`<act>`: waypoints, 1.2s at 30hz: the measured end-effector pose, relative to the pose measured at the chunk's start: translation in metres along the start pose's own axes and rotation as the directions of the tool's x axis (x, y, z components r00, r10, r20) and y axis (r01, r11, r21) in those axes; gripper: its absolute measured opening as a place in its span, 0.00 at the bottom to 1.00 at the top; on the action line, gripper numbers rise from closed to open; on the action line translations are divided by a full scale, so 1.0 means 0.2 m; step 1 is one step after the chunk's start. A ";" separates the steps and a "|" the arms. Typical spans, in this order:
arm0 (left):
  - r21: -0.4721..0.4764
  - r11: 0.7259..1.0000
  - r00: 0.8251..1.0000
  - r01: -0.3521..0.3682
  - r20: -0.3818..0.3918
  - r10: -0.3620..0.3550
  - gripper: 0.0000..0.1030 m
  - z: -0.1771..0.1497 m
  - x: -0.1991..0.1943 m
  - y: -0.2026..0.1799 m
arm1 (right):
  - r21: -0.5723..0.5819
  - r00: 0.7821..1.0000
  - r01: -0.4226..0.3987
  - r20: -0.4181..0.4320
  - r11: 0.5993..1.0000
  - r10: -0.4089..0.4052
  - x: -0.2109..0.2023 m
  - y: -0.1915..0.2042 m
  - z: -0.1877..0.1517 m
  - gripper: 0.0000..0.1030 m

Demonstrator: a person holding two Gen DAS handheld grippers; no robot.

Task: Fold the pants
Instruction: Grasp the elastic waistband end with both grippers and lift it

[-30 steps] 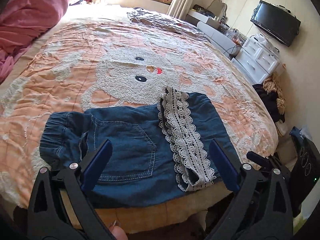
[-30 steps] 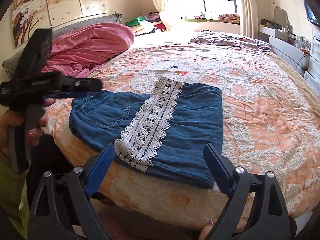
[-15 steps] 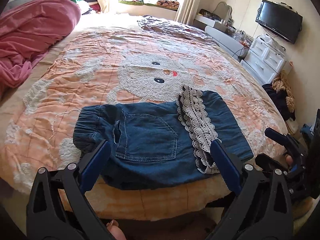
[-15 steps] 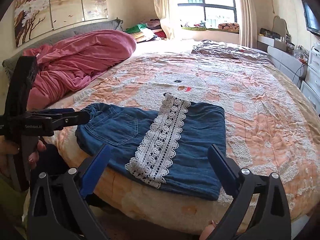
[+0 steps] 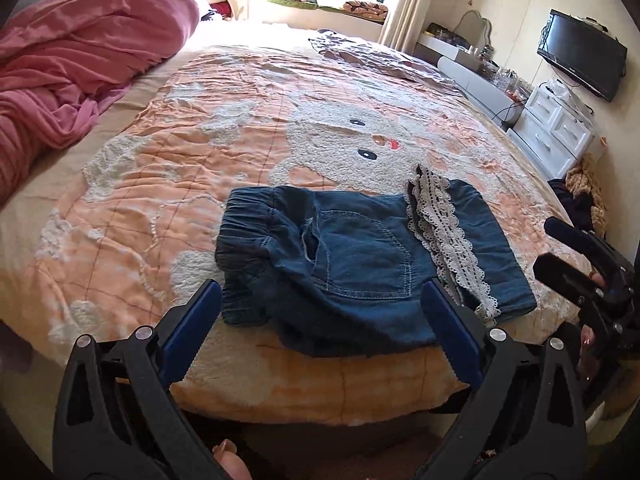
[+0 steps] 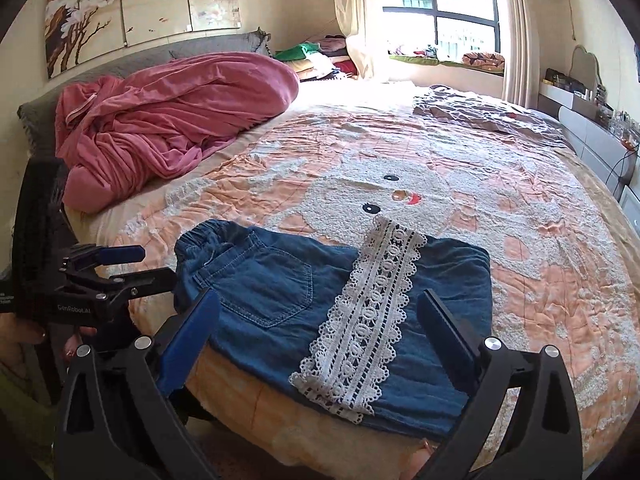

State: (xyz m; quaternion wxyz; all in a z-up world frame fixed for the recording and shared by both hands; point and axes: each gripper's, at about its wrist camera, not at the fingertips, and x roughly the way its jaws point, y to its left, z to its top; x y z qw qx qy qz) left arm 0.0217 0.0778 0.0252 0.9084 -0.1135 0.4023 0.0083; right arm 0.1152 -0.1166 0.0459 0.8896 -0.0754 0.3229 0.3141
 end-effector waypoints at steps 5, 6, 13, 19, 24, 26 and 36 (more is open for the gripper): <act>-0.036 0.999 1.000 -0.017 -0.018 0.016 0.91 -0.03 0.03 0.10 | -0.030 1.000 -0.011 -0.021 0.999 0.010 0.10 0.04 0.07 0.95; -0.045 0.999 1.000 -0.018 -0.020 0.017 0.91 -0.04 0.03 0.12 | -0.033 0.999 -0.020 -0.027 0.999 0.019 0.12 0.05 0.09 0.95; -0.090 0.996 0.999 -0.001 -0.034 -0.002 0.91 -0.08 0.04 0.22 | -0.072 0.995 -0.065 -0.082 0.995 0.059 0.29 0.12 0.18 0.95; -0.152 0.987 0.997 0.044 -0.057 -0.054 0.91 -0.12 0.09 0.27 | -0.074 0.982 -0.130 -0.149 0.989 0.118 0.47 0.16 0.25 0.95; -0.287 0.944 0.981 0.162 -0.053 -0.185 0.91 -0.16 0.12 0.32 | -0.092 0.959 -0.199 -0.223 0.976 0.174 0.65 0.21 0.34 0.95; -0.298 0.936 0.976 0.189 -0.049 -0.213 0.91 -0.16 0.12 0.31 | -0.113 0.949 -0.230 -0.246 0.967 0.197 0.71 0.25 0.37 0.95; -0.318 0.922 0.968 0.220 -0.043 -0.246 0.90 -0.16 0.16 0.27 | -0.138 0.898 -0.315 -0.363 0.939 0.248 1.00 0.38 0.42 0.95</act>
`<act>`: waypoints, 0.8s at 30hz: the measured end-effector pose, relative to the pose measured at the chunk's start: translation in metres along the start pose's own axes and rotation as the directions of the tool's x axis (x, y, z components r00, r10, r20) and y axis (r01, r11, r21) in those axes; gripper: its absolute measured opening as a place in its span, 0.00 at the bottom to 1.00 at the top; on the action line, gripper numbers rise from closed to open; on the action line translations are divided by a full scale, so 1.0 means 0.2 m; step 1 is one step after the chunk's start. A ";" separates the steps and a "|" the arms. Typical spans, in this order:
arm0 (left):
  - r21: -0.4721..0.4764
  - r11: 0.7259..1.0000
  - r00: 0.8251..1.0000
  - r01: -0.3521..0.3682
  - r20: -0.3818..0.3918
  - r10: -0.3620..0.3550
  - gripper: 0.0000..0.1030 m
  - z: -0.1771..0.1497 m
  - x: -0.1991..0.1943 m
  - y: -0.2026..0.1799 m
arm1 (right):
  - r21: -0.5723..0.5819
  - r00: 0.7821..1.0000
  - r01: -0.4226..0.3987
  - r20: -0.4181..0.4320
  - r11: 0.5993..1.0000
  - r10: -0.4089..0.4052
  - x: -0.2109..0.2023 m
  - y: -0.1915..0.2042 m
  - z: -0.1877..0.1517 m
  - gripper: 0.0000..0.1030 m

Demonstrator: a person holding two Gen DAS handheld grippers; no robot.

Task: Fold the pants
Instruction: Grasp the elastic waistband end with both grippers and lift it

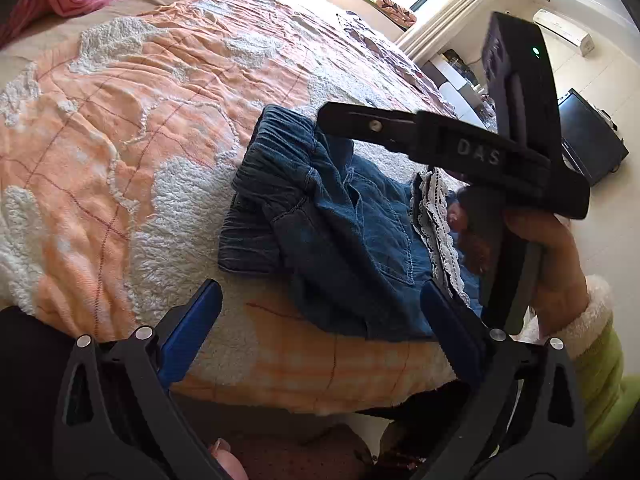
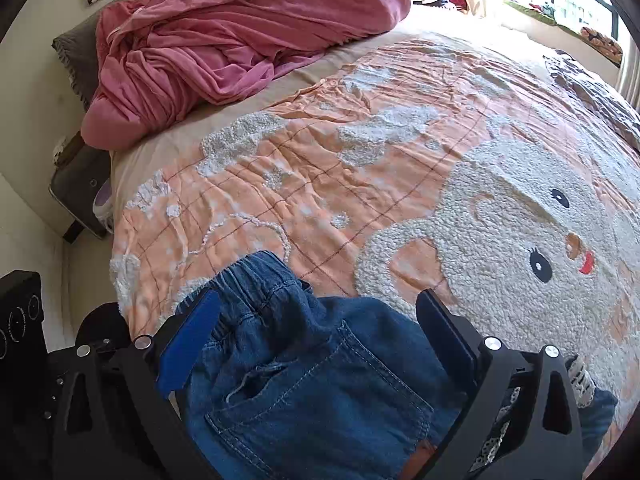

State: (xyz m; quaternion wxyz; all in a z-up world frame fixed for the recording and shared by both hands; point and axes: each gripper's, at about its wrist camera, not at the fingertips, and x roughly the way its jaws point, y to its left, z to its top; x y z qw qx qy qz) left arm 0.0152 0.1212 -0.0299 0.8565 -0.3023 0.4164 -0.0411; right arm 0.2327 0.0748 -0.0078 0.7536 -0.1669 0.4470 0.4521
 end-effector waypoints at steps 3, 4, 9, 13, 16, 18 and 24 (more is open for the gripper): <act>-0.008 1.000 1.000 0.012 -0.004 -0.012 0.89 0.00 0.02 0.00 | -0.011 0.999 -0.029 -0.032 1.000 0.028 0.06 0.01 0.03 0.94; -0.011 1.000 1.000 0.016 -0.005 -0.016 0.88 0.00 0.03 0.00 | -0.015 0.998 -0.037 -0.047 0.999 0.036 0.09 0.02 0.03 0.94; -0.037 0.999 0.999 0.031 -0.017 -0.032 0.82 0.01 0.09 0.01 | -0.009 0.987 -0.109 -0.121 0.994 0.107 0.22 0.04 0.05 0.77; -0.096 0.994 0.999 0.046 -0.011 -0.047 0.72 0.03 0.12 0.06 | 0.006 0.976 -0.159 -0.152 0.987 0.158 0.29 0.05 0.03 0.48; -0.120 0.992 0.999 0.036 0.004 -0.036 0.55 0.04 0.13 0.08 | 0.015 0.979 -0.169 -0.114 0.985 0.170 0.24 0.05 0.01 0.39; -0.121 0.992 0.999 0.034 0.009 -0.033 0.49 0.05 0.12 0.07 | 0.028 0.980 -0.182 -0.071 0.983 0.184 0.18 0.02 0.00 0.35; -0.044 0.998 0.998 0.047 0.040 -0.045 0.37 0.07 0.08 -0.08 | 0.049 0.974 -0.221 0.054 0.974 0.218 -0.08 -0.07 -0.03 0.35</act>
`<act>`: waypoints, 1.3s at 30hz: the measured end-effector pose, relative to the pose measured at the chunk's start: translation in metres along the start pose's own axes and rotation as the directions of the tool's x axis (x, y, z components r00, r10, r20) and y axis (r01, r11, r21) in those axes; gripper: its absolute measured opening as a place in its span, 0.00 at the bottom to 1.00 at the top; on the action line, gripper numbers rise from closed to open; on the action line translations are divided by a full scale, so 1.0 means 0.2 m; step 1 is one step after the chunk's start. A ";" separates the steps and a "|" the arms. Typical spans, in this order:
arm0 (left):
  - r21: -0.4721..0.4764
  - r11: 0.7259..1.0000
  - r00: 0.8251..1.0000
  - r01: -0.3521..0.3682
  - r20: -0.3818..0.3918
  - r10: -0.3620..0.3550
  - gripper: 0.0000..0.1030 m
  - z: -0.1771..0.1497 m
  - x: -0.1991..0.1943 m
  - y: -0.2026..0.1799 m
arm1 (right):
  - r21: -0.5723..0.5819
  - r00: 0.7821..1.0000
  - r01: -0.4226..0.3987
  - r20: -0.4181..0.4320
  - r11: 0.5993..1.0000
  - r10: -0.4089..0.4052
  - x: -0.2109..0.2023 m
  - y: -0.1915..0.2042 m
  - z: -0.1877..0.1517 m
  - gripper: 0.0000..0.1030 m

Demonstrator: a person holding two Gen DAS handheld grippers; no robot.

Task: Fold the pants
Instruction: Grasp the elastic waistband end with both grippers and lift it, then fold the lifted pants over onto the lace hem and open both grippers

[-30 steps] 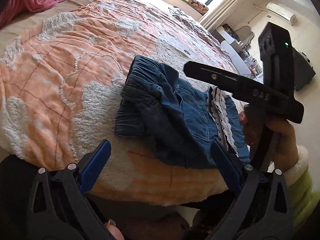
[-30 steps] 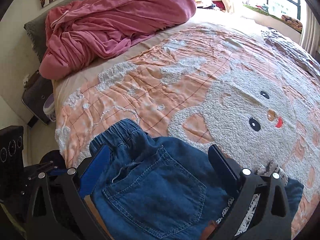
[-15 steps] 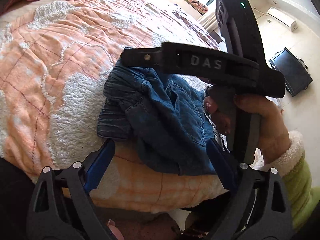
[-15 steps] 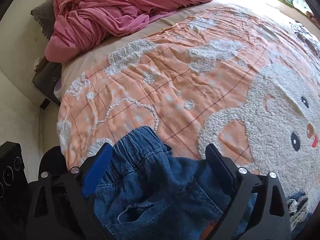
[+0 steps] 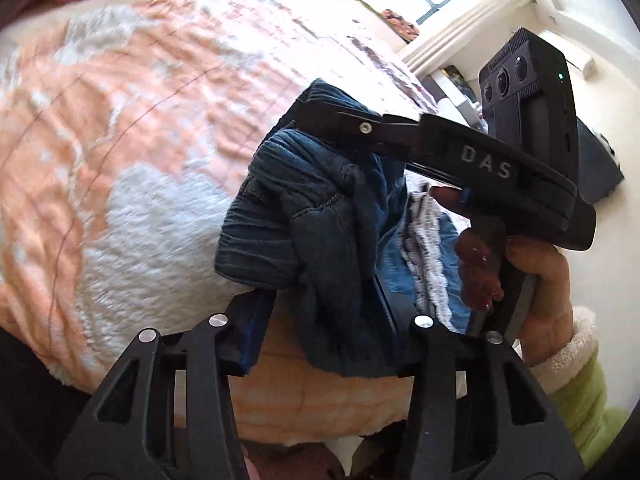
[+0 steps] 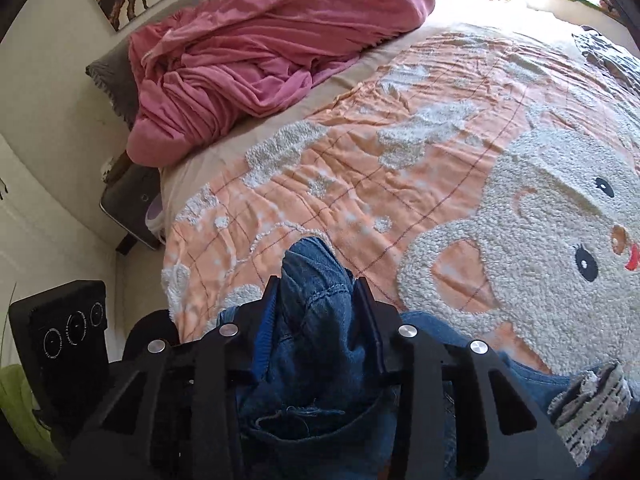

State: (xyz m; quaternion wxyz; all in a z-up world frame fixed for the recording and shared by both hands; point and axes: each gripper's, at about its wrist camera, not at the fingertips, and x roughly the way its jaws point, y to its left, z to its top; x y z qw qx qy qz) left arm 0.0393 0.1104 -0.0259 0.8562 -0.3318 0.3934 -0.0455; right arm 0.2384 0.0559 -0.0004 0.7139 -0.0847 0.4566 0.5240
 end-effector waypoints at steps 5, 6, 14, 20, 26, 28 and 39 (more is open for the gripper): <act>0.087 0.996 1.000 0.002 0.015 -0.004 0.37 0.01 0.00 -0.17 | 0.031 0.997 -0.016 0.074 0.999 0.014 -0.22 -0.07 -0.05 0.35; 0.109 0.994 1.000 0.002 0.018 -0.004 0.37 0.01 0.00 -0.21 | 0.035 0.996 -0.015 0.088 0.999 0.012 -0.25 -0.09 -0.06 0.34; 0.238 0.971 1.000 0.005 0.009 -0.007 0.37 0.00 0.09 -0.50 | 0.090 0.981 -0.020 0.193 0.996 0.002 -0.55 -0.27 -0.21 0.32; 0.337 0.941 1.000 -0.004 -0.002 0.005 0.37 -0.07 0.22 -0.71 | 0.145 0.964 -0.036 0.267 0.989 -0.004 -0.73 -0.43 -0.37 0.32; 0.400 0.916 0.998 -0.032 -0.029 0.047 0.37 -0.14 0.38 -0.82 | 0.216 0.959 -0.038 0.283 0.976 -0.025 -0.79 -0.59 -0.54 0.32; 0.412 0.911 0.998 -0.034 -0.042 0.056 0.37 -0.15 0.44 -0.86 | 0.235 0.959 -0.039 0.283 0.971 -0.030 -0.79 -0.62 -0.58 0.32; 0.445 0.895 0.995 -0.030 -0.073 0.070 0.41 -0.26 0.48 -0.92 | 0.337 0.951 -0.050 0.304 0.940 -0.058 -0.84 -0.72 -0.74 0.57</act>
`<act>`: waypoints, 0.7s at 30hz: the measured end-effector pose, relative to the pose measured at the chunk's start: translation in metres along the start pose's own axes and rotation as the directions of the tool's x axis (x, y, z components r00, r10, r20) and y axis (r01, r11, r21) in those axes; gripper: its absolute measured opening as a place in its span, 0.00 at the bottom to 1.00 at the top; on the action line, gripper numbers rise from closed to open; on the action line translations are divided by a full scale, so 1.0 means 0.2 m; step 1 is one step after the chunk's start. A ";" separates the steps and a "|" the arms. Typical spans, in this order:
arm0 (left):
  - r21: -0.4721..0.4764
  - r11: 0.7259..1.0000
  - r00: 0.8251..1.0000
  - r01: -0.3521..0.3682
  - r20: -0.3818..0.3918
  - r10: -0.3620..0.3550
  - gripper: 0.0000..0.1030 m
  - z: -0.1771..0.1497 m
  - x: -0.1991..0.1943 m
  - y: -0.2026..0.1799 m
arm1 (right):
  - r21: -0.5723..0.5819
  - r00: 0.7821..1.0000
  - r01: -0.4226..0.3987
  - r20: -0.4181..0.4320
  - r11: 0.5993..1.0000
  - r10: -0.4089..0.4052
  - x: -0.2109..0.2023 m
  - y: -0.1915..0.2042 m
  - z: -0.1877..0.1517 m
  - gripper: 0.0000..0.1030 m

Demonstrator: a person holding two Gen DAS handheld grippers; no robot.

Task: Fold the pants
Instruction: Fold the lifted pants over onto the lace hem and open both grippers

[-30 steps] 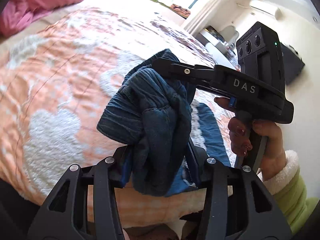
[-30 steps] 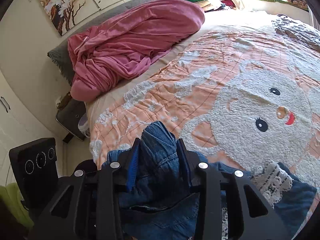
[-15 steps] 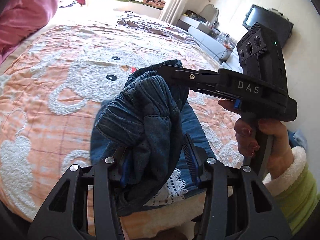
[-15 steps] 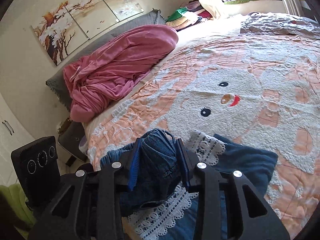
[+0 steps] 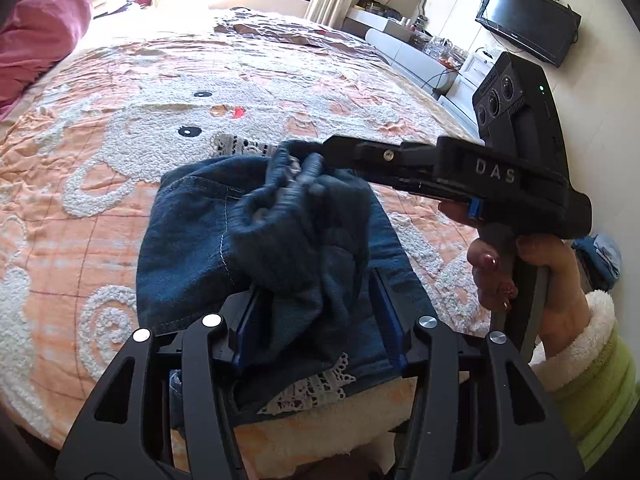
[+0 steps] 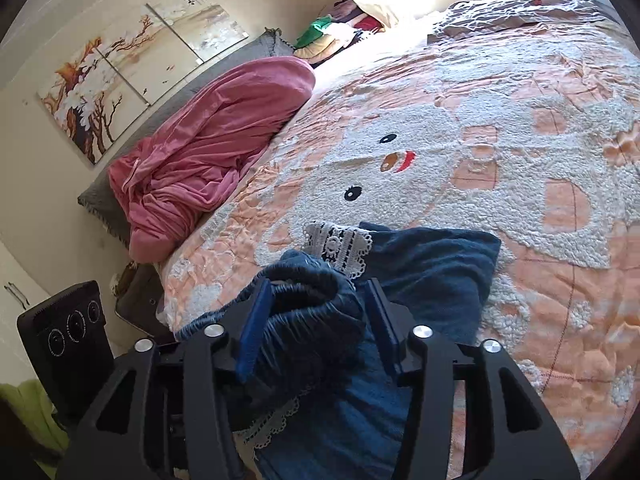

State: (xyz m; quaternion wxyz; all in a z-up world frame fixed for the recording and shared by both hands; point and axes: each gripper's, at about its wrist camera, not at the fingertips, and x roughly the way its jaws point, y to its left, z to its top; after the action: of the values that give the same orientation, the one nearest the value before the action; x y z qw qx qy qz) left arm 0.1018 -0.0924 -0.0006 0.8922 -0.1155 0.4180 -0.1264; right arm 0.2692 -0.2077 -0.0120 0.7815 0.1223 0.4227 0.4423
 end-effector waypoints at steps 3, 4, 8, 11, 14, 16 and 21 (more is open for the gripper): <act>0.021 0.999 0.999 0.032 -0.018 -0.032 0.44 -0.03 0.02 -0.03 | 0.027 0.999 0.050 0.005 0.998 -0.051 -0.04 -0.01 0.00 0.67; 0.028 0.999 0.999 0.043 -0.023 -0.042 0.47 -0.04 0.02 -0.04 | 0.019 0.997 0.078 0.006 0.997 -0.079 -0.05 0.00 0.00 0.67; 0.060 0.997 0.998 0.057 -0.033 -0.055 0.52 -0.09 0.03 -0.10 | -0.014 0.985 0.169 -0.031 0.985 -0.169 -0.04 0.06 0.00 0.78; 0.092 0.994 0.998 0.055 -0.035 -0.052 0.54 -0.13 0.03 -0.13 | -0.023 0.982 0.174 -0.075 0.984 -0.175 0.00 0.08 -0.01 0.82; 0.105 0.993 0.998 0.050 -0.036 -0.046 0.55 -0.14 0.04 -0.14 | -0.076 0.961 0.239 -0.120 0.968 -0.247 0.06 0.09 -0.03 0.82; 0.104 0.993 0.998 0.059 -0.038 -0.055 0.55 -0.14 0.03 -0.14 | -0.121 0.935 0.309 -0.144 0.943 -0.325 0.09 0.08 -0.06 0.82; 0.112 0.990 0.996 0.081 -0.040 -0.077 0.57 -0.16 0.03 -0.14 | -0.090 0.915 0.357 -0.165 0.930 -0.367 0.08 -0.03 -0.11 0.84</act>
State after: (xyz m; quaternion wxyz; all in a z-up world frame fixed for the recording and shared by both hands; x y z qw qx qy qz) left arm 0.0781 -0.1241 -0.0163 0.8840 -0.0788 0.4210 -0.1874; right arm 0.2595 -0.2029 -0.0372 0.8120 -0.0210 0.4932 0.3113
